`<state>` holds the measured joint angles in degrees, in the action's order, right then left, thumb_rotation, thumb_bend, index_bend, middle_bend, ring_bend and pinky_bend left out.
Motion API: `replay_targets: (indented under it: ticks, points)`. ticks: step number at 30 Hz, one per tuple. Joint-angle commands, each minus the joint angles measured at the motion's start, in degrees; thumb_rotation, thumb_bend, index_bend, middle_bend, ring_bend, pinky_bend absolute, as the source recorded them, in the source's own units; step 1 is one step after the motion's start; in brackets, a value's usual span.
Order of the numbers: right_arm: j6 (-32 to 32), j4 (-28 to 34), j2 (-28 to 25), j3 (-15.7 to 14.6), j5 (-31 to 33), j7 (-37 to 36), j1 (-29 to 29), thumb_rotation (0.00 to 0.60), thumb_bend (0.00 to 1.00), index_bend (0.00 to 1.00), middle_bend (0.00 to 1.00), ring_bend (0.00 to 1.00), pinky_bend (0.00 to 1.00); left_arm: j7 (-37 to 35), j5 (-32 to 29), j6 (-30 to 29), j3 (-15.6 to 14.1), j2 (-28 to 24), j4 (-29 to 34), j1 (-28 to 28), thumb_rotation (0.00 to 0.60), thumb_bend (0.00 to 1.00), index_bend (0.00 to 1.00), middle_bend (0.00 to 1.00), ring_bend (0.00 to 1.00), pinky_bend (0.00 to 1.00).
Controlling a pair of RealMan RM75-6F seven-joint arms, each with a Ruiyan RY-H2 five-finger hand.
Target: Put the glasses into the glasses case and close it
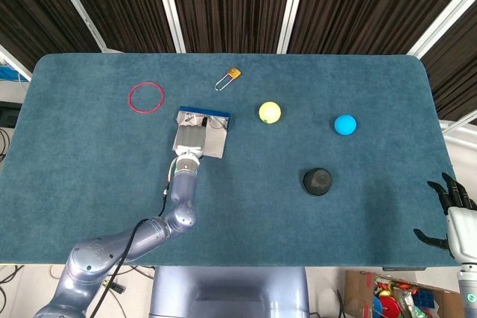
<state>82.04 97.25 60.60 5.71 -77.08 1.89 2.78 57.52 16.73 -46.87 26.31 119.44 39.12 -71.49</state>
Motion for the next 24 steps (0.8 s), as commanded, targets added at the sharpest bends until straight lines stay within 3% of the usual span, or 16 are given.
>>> replay_targets:
  ticks: [1,5,9,12,17,20,24]
  points:
    - [0.02,0.04,-0.01,0.02,0.04,-0.02,-0.02,0.6,0.04,0.18,0.0,0.08,0.24,-0.2,0.68,-0.44,0.16,-0.26,0.98,0.08,0.6,0.45,0.03,0.69,0.65,0.75]
    - [0.07,0.05,-0.05,0.03,0.06,-0.12,-0.07,0.6,0.04,0.18,0.0,0.08,0.24,-0.18,1.45,-1.83,0.02,-1.25,3.86,0.8,0.6,0.45,0.03,0.66,0.64,0.75]
    - [0.17,0.07,-0.08,0.02,-0.03,-0.22,-0.12,0.6,0.04,0.18,0.0,0.08,0.24,-0.04,2.74,-4.67,-0.67,-4.21,10.56,2.62,0.6,0.44,0.06,0.58,0.6,0.73]
    - [0.17,0.06,-0.07,0.0,-0.07,-0.21,-0.12,0.6,0.04,0.18,0.0,0.08,0.24,-0.91,4.99,-7.3,-1.9,-7.41,17.38,4.9,0.6,0.37,0.12,0.5,0.49,0.6]
    - [0.39,0.03,-0.03,-0.01,-0.2,-0.15,-0.2,0.6,0.04,0.18,0.0,0.08,0.24,-4.09,10.27,-10.34,-5.33,-13.27,28.28,9.81,0.6,0.24,0.15,0.31,0.22,0.27]
    - [0.41,0.02,-0.01,0.03,-0.15,-0.17,-0.21,0.6,0.04,0.18,0.0,0.08,0.24,-6.62,13.68,-9.56,-7.4,-15.7,31.21,11.82,0.6,0.18,0.15,0.24,0.13,0.19]
    - [0.5,0.01,0.0,0.04,-0.18,-0.15,-0.25,0.6,0.04,0.18,0.0,0.08,0.24,-9.75,21.09,-7.68,-11.51,-17.47,30.08,13.27,0.6,0.1,0.15,0.23,0.11,0.15]
